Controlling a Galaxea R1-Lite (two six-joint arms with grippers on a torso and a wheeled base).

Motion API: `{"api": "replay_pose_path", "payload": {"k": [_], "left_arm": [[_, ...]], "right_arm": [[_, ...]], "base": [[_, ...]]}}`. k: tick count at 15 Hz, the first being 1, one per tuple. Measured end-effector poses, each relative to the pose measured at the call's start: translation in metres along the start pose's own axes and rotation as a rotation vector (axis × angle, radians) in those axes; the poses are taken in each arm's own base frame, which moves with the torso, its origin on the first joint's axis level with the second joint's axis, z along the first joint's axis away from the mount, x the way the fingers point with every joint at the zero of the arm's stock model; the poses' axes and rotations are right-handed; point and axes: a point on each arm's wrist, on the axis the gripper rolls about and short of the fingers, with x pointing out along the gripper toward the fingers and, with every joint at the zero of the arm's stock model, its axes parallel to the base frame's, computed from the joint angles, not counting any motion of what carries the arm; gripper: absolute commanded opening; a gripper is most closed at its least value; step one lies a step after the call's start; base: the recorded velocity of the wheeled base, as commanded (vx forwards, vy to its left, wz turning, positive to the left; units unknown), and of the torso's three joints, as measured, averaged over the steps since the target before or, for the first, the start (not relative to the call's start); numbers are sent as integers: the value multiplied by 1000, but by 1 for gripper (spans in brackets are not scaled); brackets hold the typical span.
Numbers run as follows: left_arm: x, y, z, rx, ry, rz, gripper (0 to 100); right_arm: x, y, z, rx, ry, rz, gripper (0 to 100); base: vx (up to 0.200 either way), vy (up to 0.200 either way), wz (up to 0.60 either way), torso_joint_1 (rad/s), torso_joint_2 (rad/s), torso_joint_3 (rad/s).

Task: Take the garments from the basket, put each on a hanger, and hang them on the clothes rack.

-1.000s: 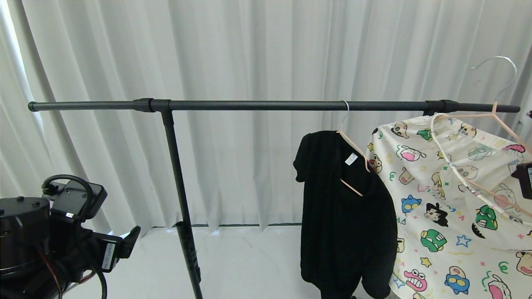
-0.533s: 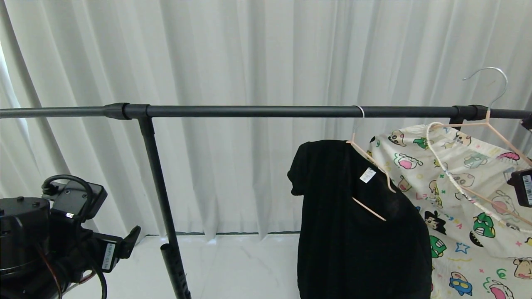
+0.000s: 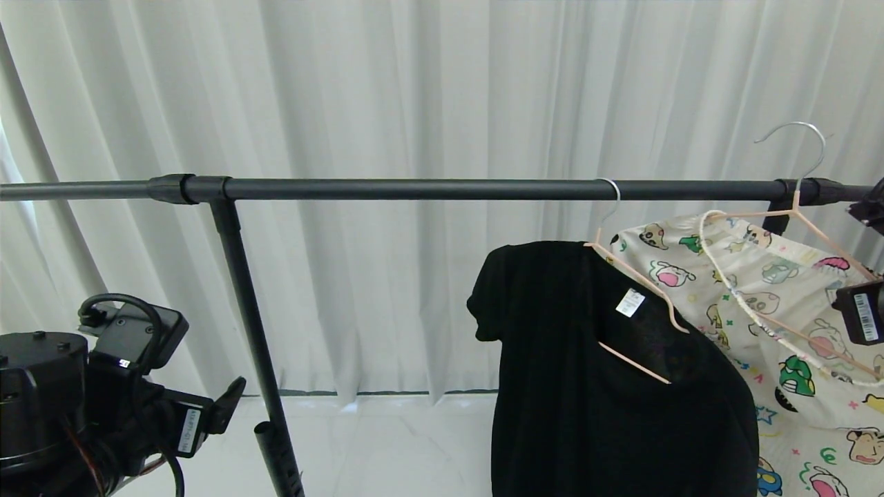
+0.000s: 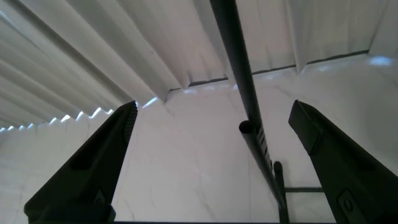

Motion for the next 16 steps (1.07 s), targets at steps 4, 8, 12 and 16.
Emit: {"api": "replay_pose_path", "payload": {"k": [4, 8, 12, 16], "left_arm": [[-3, -1, 1, 2, -15, -10, 100], [-8, -7, 3, 16, -45, -46, 100], [-9, -7, 4, 18, -51, -53, 100], [-9, -8, 3, 18, -51, -55, 100]], "right_arm": [[22, 5, 1, -33, 47, -4, 0], [46, 8, 4, -48, 109, -87, 0], [58, 12, 6, -60, 131, -83, 0], [59, 19, 7, -73, 131, -63, 0]], "base": [[0, 0, 0, 0, 0, 0], [0, 0, 0, 0, 0, 0], [0, 0, 0, 0, 0, 0], [0, 0, 0, 0, 0, 0]]}}
